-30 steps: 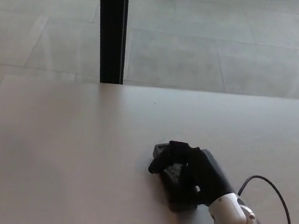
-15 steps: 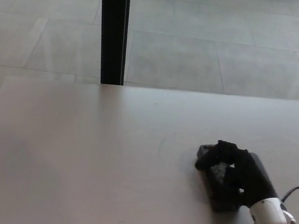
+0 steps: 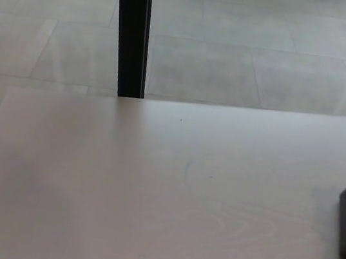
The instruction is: The robot uses its right hand to hold the eraser kept in the middle of the desk and use it to wipe the desk by swiping its surface twice
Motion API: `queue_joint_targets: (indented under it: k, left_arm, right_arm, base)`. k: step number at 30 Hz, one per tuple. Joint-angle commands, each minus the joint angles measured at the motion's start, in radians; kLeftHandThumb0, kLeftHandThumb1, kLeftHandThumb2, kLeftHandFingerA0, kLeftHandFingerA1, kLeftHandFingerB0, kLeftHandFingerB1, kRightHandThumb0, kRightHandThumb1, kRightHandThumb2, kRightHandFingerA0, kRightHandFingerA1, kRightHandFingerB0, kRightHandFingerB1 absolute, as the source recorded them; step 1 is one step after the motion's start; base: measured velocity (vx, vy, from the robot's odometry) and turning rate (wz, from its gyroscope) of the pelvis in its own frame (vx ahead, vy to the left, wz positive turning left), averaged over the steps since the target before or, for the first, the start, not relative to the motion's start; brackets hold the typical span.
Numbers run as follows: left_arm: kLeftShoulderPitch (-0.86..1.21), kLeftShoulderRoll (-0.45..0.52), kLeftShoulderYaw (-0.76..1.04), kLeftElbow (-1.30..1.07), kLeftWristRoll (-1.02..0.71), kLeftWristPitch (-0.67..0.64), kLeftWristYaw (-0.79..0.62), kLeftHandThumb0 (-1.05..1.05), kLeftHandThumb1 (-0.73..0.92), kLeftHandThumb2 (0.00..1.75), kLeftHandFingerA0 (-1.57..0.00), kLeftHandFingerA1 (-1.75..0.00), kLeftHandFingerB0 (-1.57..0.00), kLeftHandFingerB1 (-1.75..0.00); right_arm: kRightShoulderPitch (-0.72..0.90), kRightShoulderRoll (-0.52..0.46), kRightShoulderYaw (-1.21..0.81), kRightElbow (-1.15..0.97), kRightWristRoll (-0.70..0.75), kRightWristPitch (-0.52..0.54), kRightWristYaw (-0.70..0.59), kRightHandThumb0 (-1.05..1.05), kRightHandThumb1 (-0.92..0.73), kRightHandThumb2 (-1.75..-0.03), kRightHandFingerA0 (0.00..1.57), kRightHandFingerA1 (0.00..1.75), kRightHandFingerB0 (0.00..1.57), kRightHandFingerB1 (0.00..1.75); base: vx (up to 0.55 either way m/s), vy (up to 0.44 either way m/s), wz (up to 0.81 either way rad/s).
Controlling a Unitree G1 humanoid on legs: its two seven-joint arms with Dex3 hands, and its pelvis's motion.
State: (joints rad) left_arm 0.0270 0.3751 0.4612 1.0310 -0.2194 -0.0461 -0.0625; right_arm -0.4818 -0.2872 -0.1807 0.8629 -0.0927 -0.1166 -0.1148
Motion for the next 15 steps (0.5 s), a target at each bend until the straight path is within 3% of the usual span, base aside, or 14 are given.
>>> queue_joint_targets:
  k: [1,5,6,9,10,11,13,14,15]
  left_arm:
    - [0.011,0.014,0.012,-0.004,-0.014,-0.014,-0.004,-0.55,0.50,0.92,-0.77,-0.84,-0.55,-0.69]
    - [0.007,0.019,0.014,0.003,-0.016,-0.015,-0.012,-0.52,0.50,0.93,-0.74,-0.84,-0.52,-0.68]
    - [0.007,0.020,0.013,0.002,-0.016,-0.013,-0.016,-0.53,0.50,0.93,-0.73,-0.83,-0.51,-0.67]
    - [0.010,0.019,0.008,-0.011,-0.010,-0.010,-0.014,-0.53,0.50,0.93,-0.72,-0.82,-0.51,-0.68]
    - [0.009,0.017,0.005,-0.015,-0.006,-0.009,-0.008,-0.53,0.51,0.93,-0.73,-0.82,-0.51,-0.67]
    - [0.005,0.018,0.005,-0.014,-0.007,-0.002,-0.007,-0.52,0.51,0.93,-0.73,-0.82,-0.50,-0.67]
    - [-0.001,0.018,0.006,-0.013,-0.010,0.000,-0.007,-0.53,0.51,0.93,-0.72,-0.82,-0.51,-0.68]
    - [-0.007,0.018,0.010,-0.008,-0.015,0.003,-0.012,-0.53,0.51,0.93,-0.72,-0.82,-0.52,-0.68]
    - [-0.003,0.019,0.006,-0.017,-0.012,0.008,-0.013,-0.53,0.51,0.94,-0.73,-0.82,-0.50,-0.67]
  right_arm:
    - [0.066,-0.080,-0.040,0.094,0.029,0.111,0.014,-0.28,-0.66,-0.86,0.98,1.75,0.65,1.46]
    - [0.058,-0.112,-0.036,0.110,0.027,0.115,0.026,-0.29,-0.66,-0.81,0.97,1.75,0.60,1.54]
    - [0.062,-0.114,-0.033,0.106,0.027,0.107,0.026,-0.28,-0.62,-0.90,0.97,1.75,0.65,1.52]
    - [0.074,-0.106,-0.025,0.103,0.029,0.085,0.026,-0.28,-0.64,-0.86,0.96,1.75,0.65,1.47]
    - [0.079,-0.085,-0.022,0.084,0.040,0.095,0.037,-0.23,-0.64,-0.81,1.15,1.71,0.68,1.32]
    - [0.081,-0.074,-0.020,0.074,0.047,0.088,0.046,-0.30,-0.60,-0.86,0.96,1.75,0.72,1.50]
    - [0.079,-0.047,0.000,0.056,0.039,0.084,0.046,-0.29,-0.57,-0.91,0.97,1.75,0.77,1.42]
    - [0.082,-0.034,0.043,0.026,0.006,0.097,0.051,-0.23,-0.60,-0.93,1.17,1.75,0.75,1.36]
    - [0.087,-0.032,0.079,0.011,-0.022,0.085,0.057,-0.29,-0.61,-0.83,0.94,1.75,0.64,1.58]
  base:
    - [0.00,0.000,0.00]
    - [0.00,0.000,0.00]
    - [0.00,0.000,0.00]
    - [0.00,0.000,0.00]
    - [0.00,0.000,0.00]
    - [0.00,0.000,0.00]
    - [0.00,0.000,0.00]
    - [0.00,0.000,0.00]
    - [0.00,0.000,0.00]
